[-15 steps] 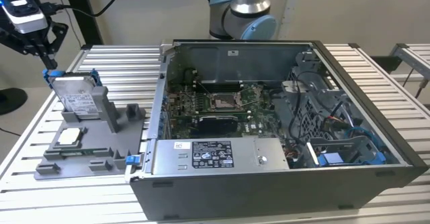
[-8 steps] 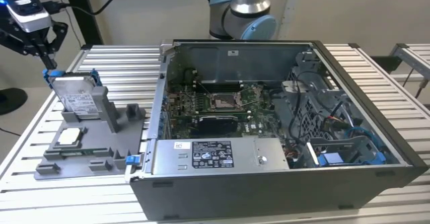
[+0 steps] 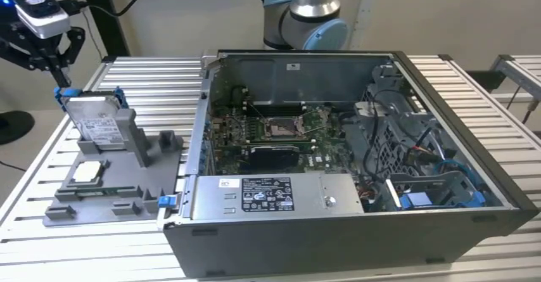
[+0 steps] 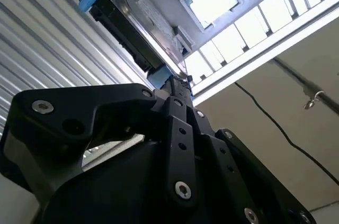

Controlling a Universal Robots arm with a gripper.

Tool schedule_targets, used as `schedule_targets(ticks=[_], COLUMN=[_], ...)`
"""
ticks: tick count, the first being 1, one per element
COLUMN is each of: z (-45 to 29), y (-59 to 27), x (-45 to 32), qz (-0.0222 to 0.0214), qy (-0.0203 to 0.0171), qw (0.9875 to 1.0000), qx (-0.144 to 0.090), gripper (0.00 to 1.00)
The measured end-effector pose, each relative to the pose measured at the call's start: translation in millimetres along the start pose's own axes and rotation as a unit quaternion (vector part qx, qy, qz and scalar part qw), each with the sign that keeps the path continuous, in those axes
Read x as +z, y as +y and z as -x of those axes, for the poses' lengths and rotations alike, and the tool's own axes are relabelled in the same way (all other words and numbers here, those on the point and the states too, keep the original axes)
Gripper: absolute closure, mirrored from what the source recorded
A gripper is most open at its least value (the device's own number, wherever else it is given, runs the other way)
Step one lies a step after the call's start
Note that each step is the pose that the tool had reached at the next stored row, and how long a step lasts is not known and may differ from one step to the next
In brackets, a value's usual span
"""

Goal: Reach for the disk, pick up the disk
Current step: 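Pick up the disk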

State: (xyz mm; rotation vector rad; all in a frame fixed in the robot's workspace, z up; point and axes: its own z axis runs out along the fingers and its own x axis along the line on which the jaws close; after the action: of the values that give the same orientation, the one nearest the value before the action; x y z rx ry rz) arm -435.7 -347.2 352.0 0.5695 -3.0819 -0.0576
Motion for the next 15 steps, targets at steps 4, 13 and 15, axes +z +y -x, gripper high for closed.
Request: schedule_targets(ticks=[4,13,15], z=[0.0,0.0,0.0], y=[0.0,0.0,-0.1], x=[0.0,0.0,0.0], qz=[0.0,-0.0002,-0.0002], qy=[0.001,0.0033,0.0039], qw=[0.9996,0.9961,0.9949], qx=[-0.028,-0.088,-0.101], gripper=[1.0,1.0,1.0])
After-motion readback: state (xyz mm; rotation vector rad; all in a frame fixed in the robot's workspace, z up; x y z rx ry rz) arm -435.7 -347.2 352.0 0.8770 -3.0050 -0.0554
